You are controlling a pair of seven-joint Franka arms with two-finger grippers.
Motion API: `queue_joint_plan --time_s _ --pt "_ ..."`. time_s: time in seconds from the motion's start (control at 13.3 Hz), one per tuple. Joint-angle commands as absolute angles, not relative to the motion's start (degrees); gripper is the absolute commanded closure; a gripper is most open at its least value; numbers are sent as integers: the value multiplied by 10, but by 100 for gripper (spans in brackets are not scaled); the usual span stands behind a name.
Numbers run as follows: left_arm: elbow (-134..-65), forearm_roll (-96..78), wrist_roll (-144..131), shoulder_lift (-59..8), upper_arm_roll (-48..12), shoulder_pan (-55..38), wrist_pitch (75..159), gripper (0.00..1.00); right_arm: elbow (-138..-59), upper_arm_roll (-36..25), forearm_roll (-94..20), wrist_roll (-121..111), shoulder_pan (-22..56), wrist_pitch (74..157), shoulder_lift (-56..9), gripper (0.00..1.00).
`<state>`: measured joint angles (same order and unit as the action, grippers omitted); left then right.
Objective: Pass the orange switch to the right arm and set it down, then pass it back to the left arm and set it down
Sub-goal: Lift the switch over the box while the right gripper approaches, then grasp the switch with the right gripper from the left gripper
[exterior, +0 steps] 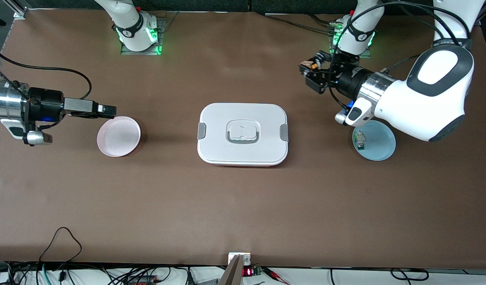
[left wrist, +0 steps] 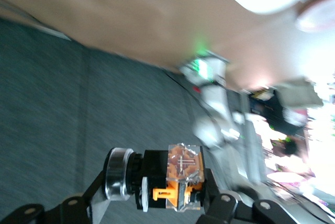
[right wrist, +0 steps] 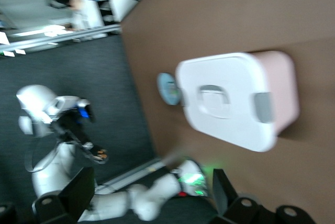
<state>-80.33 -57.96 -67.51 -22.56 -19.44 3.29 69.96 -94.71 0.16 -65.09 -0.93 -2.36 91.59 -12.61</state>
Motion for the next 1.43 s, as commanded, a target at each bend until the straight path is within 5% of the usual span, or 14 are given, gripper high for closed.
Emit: queue_joint_plan --time_s 0.0,0.23,0.6,1.36 --pt "-795 -629 -773 -229 -200 -8 799 100 -966 3 -723 -23 -1 946 -125 0" --pt "-795 -649 -818 -232 -200 -69 921 100 -987 5 -778 -38 31 982 -122 0" --pt "-795 -737 -787 -257 -200 -85 988 100 -1019 6 -865 -163 52 987 -138 0" --pt "-795 -758 -794 -268 -200 -105 1023 100 -1091 34 -1048 -277 140 1022 -129 0"
